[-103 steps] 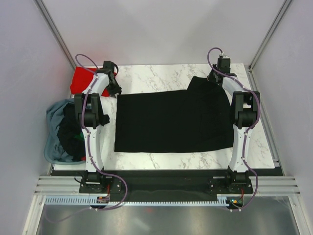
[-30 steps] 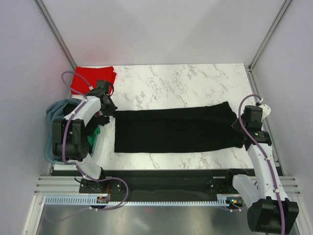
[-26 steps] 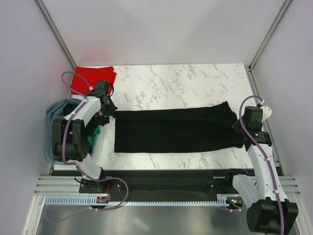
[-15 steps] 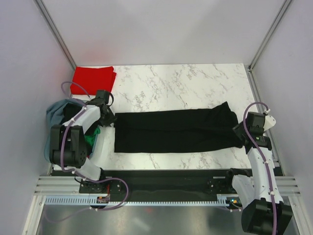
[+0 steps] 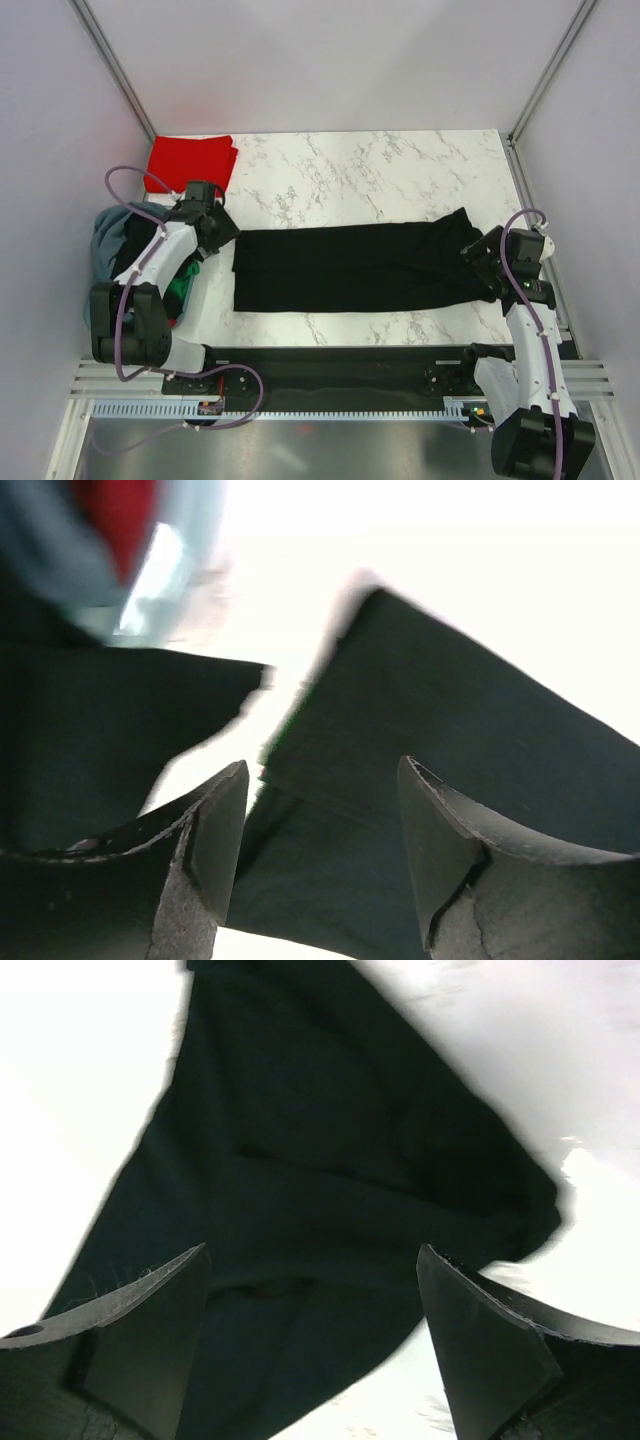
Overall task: Fold and stack the t-shirts
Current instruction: Fold the tshirt
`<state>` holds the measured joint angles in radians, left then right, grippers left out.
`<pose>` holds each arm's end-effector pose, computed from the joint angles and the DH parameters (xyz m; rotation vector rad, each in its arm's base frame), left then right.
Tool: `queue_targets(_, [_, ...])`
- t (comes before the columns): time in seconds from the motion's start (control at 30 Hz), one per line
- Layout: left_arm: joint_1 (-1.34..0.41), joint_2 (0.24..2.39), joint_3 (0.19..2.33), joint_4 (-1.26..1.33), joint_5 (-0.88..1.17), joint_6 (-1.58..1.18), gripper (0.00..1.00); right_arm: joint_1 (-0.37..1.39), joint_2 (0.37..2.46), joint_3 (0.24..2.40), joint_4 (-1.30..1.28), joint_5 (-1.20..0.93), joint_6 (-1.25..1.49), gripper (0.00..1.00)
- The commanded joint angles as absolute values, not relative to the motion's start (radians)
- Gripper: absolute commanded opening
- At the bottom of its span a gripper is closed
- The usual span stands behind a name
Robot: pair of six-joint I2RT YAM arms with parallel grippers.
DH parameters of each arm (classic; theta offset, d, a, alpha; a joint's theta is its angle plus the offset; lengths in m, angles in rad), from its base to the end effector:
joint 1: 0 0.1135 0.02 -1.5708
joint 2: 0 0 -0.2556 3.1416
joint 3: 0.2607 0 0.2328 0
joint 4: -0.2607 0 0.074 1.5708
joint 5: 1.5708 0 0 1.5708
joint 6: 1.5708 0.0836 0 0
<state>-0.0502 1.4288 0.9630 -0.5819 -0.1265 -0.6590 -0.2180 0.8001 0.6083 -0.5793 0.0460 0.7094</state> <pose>0.2903 -0.0040 0.1832 -0.8235 2.4740 -0.0875 0.1819 -0.0442 0.2031 1.0709 2.0904 0.1890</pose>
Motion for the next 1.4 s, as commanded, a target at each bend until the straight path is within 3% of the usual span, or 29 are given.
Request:
queue_targets(0.0, [-0.142,1.425,1.051,-0.571,-0.141,-0.670,0.68,-0.170,0.790,0.557,-0.424,-0.182,0.811,0.90])
queue_targets(0.2, [-0.363,1.635,1.212,-0.575,-0.152,-0.612,0.64,0.040,0.929,0.542,-0.345,-0.172,0.913,0.92])
queue_targets(0.43, [-0.455,1.839,1.293,-0.620,-0.095,-0.624,0.60,0.049,1.184,0.471,-0.201,-0.203,0.928,0.95])
queue_targets(0.67, [-0.465,1.838,1.192,-0.647,-0.061,-0.687,0.60,0.009,1.516,0.615,-0.141,-0.149,0.870,0.96])
queue_targets(0.87, [-0.592,1.766,1.042,-0.641,-0.011,-0.810,0.61,0.046,1.888,0.964,-0.123,-0.236,0.801,0.93])
queue_targets(1.07, [-0.801,1.739,0.986,-0.557,0.078,-0.994,0.61,0.165,2.277,1.536,-0.242,-0.362,0.678,0.93])
queue_targets(1.37, [-0.859,1.828,1.107,-0.543,0.101,-0.985,0.61,0.193,2.453,1.818,-0.291,-0.371,0.643,0.94])
